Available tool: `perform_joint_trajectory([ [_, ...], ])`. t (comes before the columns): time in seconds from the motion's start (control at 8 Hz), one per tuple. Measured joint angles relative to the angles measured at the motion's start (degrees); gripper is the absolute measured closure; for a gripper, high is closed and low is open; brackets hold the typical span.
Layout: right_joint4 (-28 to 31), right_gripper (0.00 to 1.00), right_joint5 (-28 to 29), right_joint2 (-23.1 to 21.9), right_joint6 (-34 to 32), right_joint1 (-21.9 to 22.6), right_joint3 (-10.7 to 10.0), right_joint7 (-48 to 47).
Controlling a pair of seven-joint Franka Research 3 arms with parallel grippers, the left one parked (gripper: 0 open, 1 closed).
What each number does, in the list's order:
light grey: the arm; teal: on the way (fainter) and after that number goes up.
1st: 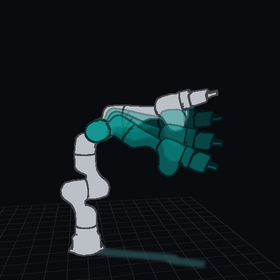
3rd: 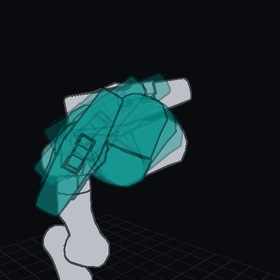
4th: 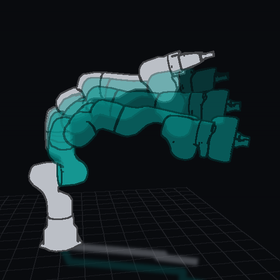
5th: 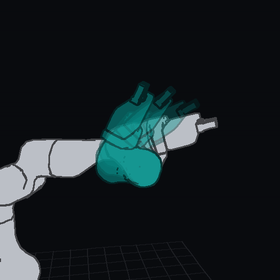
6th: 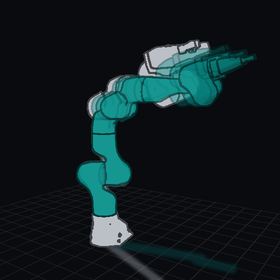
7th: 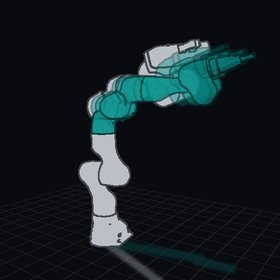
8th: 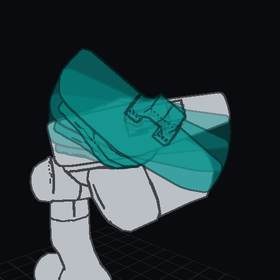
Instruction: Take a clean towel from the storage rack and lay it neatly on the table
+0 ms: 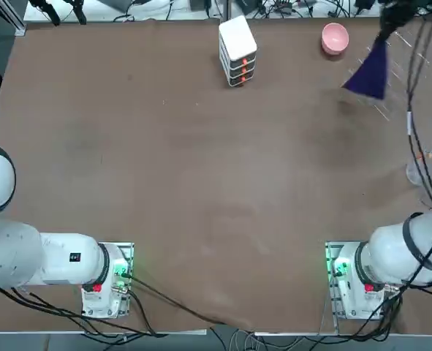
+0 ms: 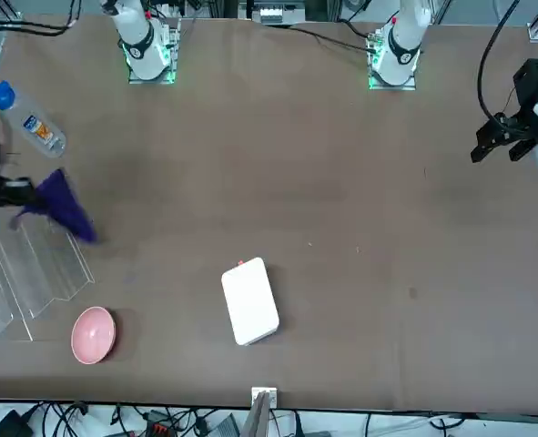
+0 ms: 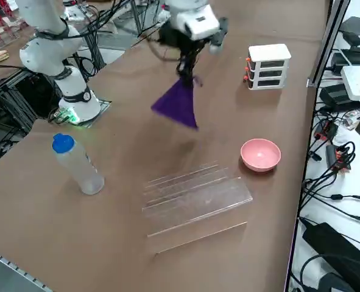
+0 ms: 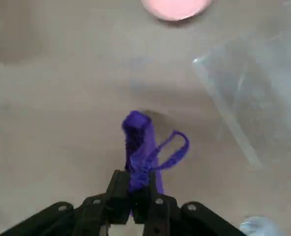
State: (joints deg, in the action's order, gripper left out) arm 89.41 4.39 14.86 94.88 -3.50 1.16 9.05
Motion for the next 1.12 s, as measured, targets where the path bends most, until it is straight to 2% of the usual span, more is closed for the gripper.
perform_joint_trajectory([
  [0.25, 4.58, 0.95, 3.37, -0.13, 1.25, 8.21, 0.16, -5.29],
  [0.38, 7.82, 0.95, 6.45, -0.51, 3.48, 10.56, 0.16, -6.09],
  [0.75, 17.22, 0.95, 13.08, -2.73, 10.1, 11.7, 0.06, -6.1],
  [1.0, 19.71, 0.95, 14.15, -4.93, 10.15, 11.73, -0.55, -8.62],
  [1.12, 21.46, 0.95, 16.54, -5.61, 9.87, 10.16, -1.32, -9.22],
])
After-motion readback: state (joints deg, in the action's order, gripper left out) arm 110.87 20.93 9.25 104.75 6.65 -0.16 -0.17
